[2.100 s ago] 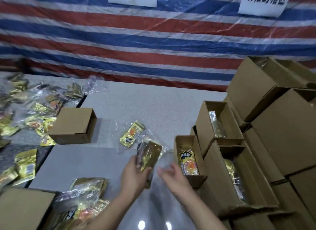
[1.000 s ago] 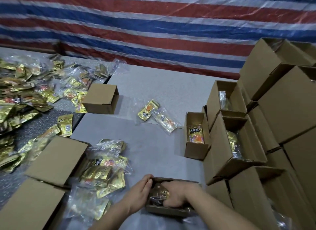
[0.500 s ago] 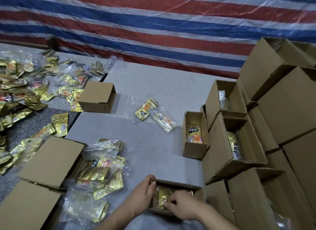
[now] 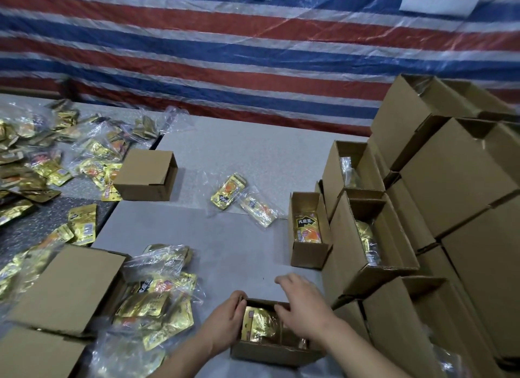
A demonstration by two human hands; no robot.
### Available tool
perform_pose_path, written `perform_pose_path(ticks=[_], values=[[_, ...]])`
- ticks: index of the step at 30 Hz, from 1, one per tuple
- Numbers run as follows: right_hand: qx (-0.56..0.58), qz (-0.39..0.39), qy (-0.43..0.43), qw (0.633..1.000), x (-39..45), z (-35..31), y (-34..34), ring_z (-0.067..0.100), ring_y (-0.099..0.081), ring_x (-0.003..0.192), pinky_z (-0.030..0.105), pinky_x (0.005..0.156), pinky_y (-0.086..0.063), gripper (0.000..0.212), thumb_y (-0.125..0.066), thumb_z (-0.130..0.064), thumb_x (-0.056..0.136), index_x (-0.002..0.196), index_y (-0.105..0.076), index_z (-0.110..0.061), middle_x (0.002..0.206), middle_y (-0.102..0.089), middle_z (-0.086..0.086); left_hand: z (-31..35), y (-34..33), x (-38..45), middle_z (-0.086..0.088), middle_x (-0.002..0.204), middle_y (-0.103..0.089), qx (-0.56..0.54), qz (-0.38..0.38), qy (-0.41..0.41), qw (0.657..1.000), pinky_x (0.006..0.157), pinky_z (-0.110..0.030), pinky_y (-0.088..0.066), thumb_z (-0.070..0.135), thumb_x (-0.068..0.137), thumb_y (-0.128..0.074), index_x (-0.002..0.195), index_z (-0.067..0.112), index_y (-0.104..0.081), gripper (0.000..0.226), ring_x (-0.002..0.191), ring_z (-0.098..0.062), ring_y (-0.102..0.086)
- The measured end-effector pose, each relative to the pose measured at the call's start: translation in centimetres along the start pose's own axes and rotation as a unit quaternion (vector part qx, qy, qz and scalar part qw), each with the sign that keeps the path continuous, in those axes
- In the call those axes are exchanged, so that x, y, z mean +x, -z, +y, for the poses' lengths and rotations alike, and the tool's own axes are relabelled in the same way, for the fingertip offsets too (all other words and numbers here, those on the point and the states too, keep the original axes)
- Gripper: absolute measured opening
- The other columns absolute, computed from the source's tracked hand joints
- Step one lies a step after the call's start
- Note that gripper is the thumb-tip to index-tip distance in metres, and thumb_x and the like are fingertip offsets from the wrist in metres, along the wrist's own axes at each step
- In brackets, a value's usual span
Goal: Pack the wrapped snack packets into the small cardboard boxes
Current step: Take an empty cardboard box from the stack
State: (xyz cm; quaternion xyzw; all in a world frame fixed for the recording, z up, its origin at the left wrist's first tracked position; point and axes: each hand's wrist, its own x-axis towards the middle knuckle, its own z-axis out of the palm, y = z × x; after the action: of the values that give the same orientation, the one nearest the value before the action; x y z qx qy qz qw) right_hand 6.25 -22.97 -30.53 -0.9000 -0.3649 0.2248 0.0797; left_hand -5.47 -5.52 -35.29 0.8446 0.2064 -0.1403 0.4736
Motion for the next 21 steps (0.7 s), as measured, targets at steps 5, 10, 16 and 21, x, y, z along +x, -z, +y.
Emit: perform_pose_path(ticks=[5,10,16,21], values=[[-0.048,-0.057,-0.059,0.995,0.7,0.8,-1.7,0.033,-0.061,0.105,0.035,0.075,-0.040,0.017,-0.043,-0.018,0.099,0.111,-0.054,-0.017,0.113,-0.064,0.010,0.6,-0.4,-0.3,-0.002,0.143,-0.052,-0.027,0.055,0.033,0.998,0.108,-0.025,-0.034,0.045,0.105,-0.033,0.143,0.021,-0.042,0.046,0.132,-0.015,-0.047],[0.018,-0.015,-0.164,0.986,0.0,2.1,-1.5,0.030,-0.063,0.096,0.031,0.065,-0.035,0.014,-0.044,-0.009,0.091,0.092,-0.042,-0.023,0.097,-0.063,0.004,1.5,-2.9,-1.2,-0.006,0.162,-0.022,-0.133,0.123,0.124,0.976,0.117,-0.028,-0.020,0.057,0.091,-0.056,0.157,0.010,-0.013,0.091,0.148,-0.020,-0.024],[0.085,0.050,-0.274,0.956,-0.9,3.9,-1.3,0.027,-0.067,0.106,0.031,0.071,-0.043,0.017,-0.053,-0.018,0.094,0.111,-0.056,-0.019,0.112,-0.070,0.004,4.9,-6.9,1.2,0.003,0.144,-0.052,-0.180,0.011,0.094,0.979,0.104,-0.019,-0.037,0.054,0.090,-0.061,0.150,0.026,-0.029,0.074,0.130,-0.014,-0.051],[0.135,0.073,-0.329,0.932,-1.5,3.8,-1.1,0.027,-0.063,0.113,0.033,0.083,-0.049,0.030,-0.060,-0.027,0.094,0.121,-0.049,-0.019,0.122,-0.066,0.003,8.3,-8.4,4.2,-0.005,0.138,-0.055,-0.201,-0.042,0.090,0.975,0.105,-0.032,-0.043,0.029,0.100,-0.045,0.146,0.020,-0.032,0.049,0.122,-0.019,-0.055]])
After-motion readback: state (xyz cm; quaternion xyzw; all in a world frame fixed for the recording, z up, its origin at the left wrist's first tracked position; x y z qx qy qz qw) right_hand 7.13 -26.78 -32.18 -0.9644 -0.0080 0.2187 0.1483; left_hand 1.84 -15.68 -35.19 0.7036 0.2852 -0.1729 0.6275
